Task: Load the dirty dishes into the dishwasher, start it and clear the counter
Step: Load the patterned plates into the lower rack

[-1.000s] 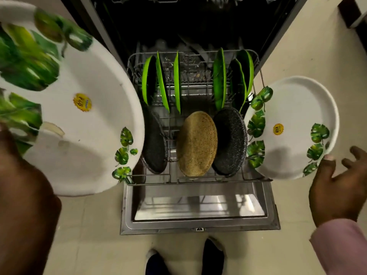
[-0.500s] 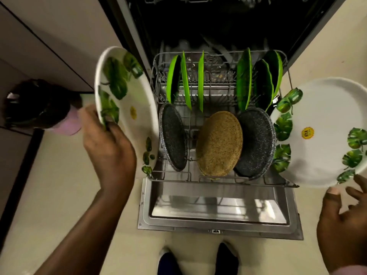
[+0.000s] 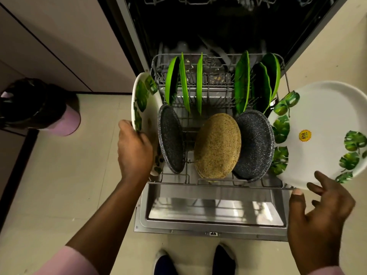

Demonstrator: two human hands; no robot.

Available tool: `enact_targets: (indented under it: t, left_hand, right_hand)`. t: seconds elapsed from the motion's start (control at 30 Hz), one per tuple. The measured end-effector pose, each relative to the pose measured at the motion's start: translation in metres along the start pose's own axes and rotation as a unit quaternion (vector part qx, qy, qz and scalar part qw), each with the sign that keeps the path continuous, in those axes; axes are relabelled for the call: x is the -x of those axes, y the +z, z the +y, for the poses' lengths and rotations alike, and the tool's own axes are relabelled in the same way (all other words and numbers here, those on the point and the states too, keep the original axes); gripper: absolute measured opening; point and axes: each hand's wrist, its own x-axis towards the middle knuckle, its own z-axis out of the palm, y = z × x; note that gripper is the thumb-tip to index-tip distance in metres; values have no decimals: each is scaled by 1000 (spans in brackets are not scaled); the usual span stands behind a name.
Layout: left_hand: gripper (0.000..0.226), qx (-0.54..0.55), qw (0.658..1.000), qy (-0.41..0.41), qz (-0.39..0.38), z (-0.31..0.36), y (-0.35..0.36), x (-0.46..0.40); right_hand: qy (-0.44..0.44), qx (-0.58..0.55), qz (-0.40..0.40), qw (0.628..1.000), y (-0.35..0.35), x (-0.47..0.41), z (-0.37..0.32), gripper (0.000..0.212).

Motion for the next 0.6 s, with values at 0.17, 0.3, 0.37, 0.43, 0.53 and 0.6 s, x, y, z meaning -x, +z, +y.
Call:
enact_targets:
  t: [0.17,0.3,0.37,0.43,0.53,0.6]
  left_hand:
    - [29,30,999,2,-10,-8,-10,0]
    - [35,34,999,12,-23,-6,-11,-5]
    - [36,32,999,15,-15,-7,-12,-7]
    - [37,28,999,14,-12,-8,-13,-8]
    - [30,8,999,12,-42,-12,-12,-9]
    - [25,-13,998,13,-63,-14,-9,-12]
  right_hand:
    - [-44,-32,1,999,1,-6,-9,51]
    - [-38,-20,-1,999,1,-4,-6,46]
    - [-10,-8,-11,1000,0,0,-3,48]
    - [-2,0,-26,1000,0,5,-2,50]
    - [0,6,-35,999,-1,9,1,50]
    - [4,8,-36,999,-2,11,2,51]
